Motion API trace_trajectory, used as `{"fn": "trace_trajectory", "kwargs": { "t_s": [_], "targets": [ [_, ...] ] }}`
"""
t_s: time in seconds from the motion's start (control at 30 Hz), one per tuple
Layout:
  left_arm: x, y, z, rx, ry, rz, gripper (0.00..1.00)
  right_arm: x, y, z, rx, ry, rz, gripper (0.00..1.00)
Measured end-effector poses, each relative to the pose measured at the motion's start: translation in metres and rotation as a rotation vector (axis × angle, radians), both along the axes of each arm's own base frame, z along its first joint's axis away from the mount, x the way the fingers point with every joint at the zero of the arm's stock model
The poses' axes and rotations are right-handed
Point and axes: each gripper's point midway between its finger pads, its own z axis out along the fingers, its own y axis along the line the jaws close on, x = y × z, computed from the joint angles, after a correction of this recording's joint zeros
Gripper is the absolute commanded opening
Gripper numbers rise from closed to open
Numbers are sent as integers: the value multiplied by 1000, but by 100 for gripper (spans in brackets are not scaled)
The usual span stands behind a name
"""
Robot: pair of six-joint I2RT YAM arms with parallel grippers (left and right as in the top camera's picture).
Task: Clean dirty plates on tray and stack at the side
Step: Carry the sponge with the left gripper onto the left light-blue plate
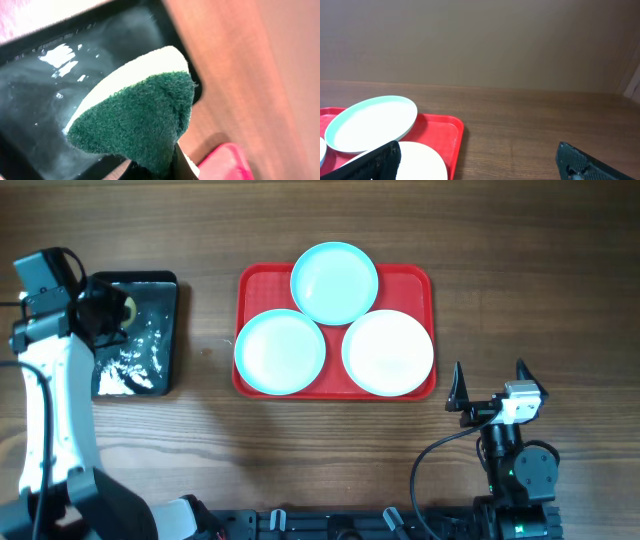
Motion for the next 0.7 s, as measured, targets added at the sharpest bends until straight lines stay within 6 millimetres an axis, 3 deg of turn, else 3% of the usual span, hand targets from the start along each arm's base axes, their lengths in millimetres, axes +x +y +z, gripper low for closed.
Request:
{"fn": "trace_trajectory", "kwargs": {
  "t_s": [0.03, 0.1, 0.13, 0.17, 0.27, 0.3, 0.37, 0.43, 0.5, 0.6, 0.7],
  "targets": [
    [1, 0, 5, 9, -15, -2, 4, 0, 0, 0, 0, 0, 0, 100],
    [7, 5, -2, 27, -17, 6, 4, 0, 0, 0, 0, 0, 0, 100],
    [12, 9, -12, 40, -17, 10, 4, 0, 0, 0, 0, 0, 0, 100],
    [13, 11, -35, 30, 29, 13, 4, 0, 0, 0, 0, 0, 0, 100],
    [-1, 6, -88, -21, 175, 13, 4, 0, 0, 0, 0, 0, 0, 100],
    [-8, 4, -99, -36, 214, 12, 4, 0, 0, 0, 0, 0, 0, 100],
    [-16, 0, -102, -50, 245, 11, 4, 0, 0, 0, 0, 0, 0, 100],
    [-19, -3, -85, -52, 214, 4, 4, 0, 0, 0, 0, 0, 0, 100],
    [-17, -7, -54, -49, 132, -8, 4, 0, 0, 0, 0, 0, 0, 100],
    [-17, -23, 29, -29, -108, -60, 4, 0, 0, 0, 0, 0, 0, 100],
    [-33, -47, 109, 8, -332, -132, 4, 0, 0, 0, 0, 0, 0, 100]
  ]
}}
